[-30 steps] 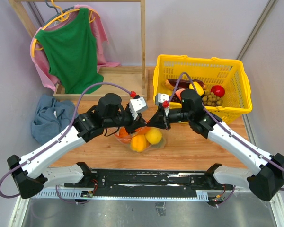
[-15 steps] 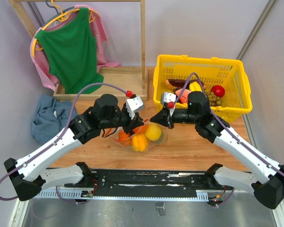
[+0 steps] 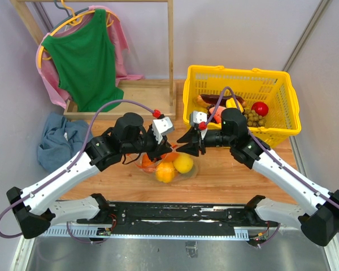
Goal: Place the food in the zip-top bag and seal the zipper
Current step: Zip the zipper food storage bag at the center of the board.
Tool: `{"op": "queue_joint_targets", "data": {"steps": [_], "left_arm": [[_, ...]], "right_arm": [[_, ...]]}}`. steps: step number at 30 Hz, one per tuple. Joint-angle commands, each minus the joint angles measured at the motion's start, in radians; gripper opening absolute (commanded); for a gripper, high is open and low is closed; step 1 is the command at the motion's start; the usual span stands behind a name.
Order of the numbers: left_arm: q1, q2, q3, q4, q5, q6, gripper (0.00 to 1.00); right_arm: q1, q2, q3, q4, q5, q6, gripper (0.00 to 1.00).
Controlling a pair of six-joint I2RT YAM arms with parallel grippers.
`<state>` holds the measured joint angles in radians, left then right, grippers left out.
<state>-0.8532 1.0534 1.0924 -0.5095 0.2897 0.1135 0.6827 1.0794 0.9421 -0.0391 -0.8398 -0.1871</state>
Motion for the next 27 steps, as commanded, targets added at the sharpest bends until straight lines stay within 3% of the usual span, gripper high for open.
{"op": "queue_joint_targets", "data": {"steps": [1,8,12,27], "left_arm": [[-0.003,0.002,0.032,0.028,0.036,0.02,0.0],[-0.003,0.004,0.029,0.032,0.049,0.023,0.0],[-0.003,0.003,0.026,0.031,0.041,0.02,0.0],[-0.003,-0.04,-0.01,-0.001,-0.077,-0.045,0.01]], "right_arm": [[0.019,0.03,0.049,0.023,-0.065,-0.021,0.36],[0.022,0.063,0.069,0.012,-0.064,-0.025,0.25],[0.023,0.066,0.083,-0.017,-0.055,-0.029,0.02],[0.022,-0.113,-0.044,0.034,0.259,0.03,0.01]]}}
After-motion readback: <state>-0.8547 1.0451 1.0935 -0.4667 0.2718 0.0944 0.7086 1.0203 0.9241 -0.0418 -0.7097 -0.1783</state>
